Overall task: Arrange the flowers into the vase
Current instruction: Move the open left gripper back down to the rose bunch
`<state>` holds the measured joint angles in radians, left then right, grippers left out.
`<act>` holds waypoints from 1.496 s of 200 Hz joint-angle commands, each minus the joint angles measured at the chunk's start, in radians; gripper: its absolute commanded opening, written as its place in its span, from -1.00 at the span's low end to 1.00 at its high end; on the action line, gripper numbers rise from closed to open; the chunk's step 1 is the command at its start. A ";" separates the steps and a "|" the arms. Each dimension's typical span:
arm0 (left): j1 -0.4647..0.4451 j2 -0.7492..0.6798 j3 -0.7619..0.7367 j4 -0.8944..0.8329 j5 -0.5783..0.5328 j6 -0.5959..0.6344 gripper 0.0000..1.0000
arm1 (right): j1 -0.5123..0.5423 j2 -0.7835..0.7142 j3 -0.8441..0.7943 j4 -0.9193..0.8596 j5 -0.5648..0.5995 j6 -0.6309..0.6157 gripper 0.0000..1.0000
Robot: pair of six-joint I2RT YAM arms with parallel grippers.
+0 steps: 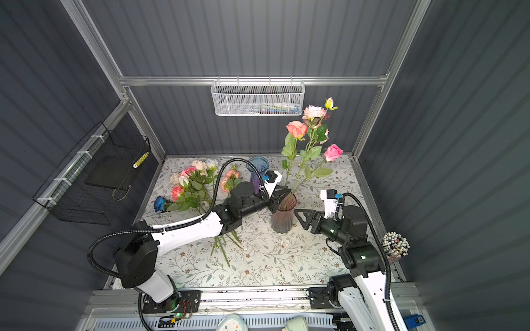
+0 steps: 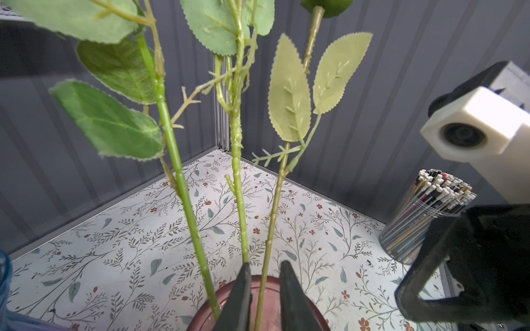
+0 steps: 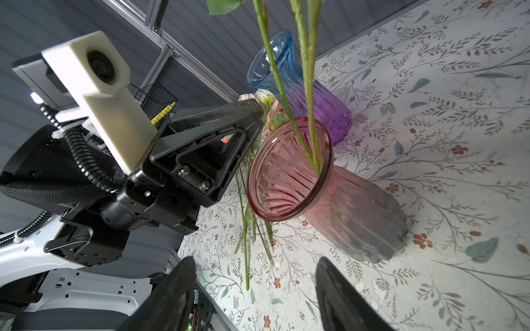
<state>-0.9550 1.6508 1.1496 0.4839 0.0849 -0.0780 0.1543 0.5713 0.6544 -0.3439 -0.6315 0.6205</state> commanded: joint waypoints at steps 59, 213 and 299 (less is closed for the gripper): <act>-0.006 -0.150 -0.068 -0.058 -0.113 0.014 -0.55 | 0.004 -0.001 0.005 -0.011 0.002 -0.024 0.35; 0.453 -0.144 -0.125 -0.813 -0.446 -0.482 -0.27 | 0.011 0.018 -0.092 0.069 -0.038 0.021 -0.10; 0.631 -0.055 -0.126 -0.771 -0.234 -0.603 -0.24 | 0.041 0.045 -0.063 0.060 -0.057 -0.029 0.01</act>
<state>-0.3283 1.5673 1.0050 -0.3107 -0.2329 -0.6350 0.1722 0.6048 0.5652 -0.2920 -0.6666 0.6304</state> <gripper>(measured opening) 0.380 0.496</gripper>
